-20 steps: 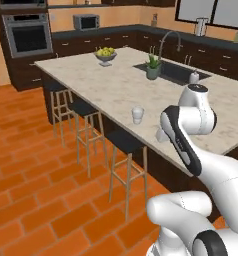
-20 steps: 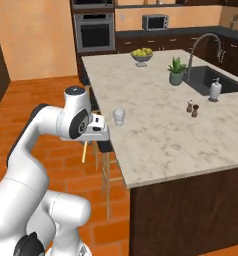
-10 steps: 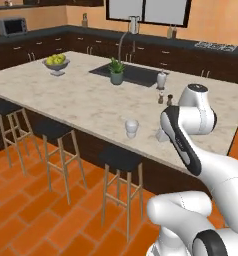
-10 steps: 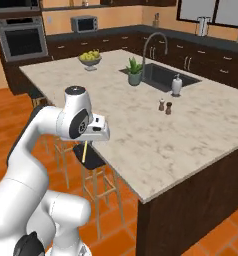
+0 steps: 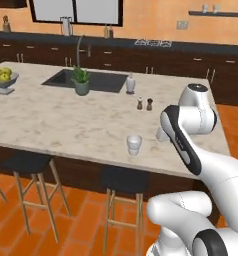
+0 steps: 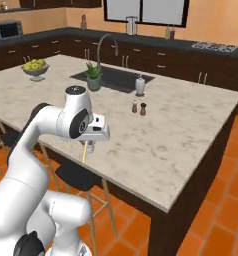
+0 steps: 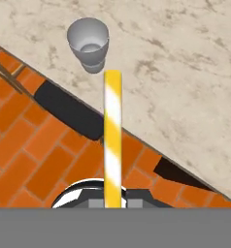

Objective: Take a straw from the drawer in front and place it inside the glass cup on the dining counter.

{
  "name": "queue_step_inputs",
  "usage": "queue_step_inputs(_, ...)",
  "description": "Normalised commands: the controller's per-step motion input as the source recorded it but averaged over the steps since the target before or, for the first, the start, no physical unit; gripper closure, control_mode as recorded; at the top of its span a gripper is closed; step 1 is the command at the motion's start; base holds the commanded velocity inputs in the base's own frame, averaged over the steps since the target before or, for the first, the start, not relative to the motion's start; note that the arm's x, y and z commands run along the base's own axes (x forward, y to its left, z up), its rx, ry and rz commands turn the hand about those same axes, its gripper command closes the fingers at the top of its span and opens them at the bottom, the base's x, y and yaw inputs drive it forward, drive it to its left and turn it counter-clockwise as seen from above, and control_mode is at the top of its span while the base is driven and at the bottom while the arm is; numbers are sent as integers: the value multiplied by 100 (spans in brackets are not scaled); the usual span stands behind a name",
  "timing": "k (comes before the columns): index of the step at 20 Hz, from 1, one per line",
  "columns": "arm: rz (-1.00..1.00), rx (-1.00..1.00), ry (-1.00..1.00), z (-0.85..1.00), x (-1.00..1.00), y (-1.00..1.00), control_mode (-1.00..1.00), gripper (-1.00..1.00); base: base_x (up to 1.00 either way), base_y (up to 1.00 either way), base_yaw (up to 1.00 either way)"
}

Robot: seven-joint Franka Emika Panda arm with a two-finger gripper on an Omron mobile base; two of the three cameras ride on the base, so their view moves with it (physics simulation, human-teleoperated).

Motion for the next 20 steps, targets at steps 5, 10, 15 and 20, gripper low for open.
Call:
queue_step_inputs(5,0,0,0,0,0,0,100,100,23,88,-57)
queue_step_inputs(10,0,0,0,0,0,0,100,100,33,60,-51)
queue_step_inputs(15,0,0,0,0,0,0,100,100,66,40,-34)
queue_step_inputs(20,0,0,0,0,0,0,100,100,94,51,-24)
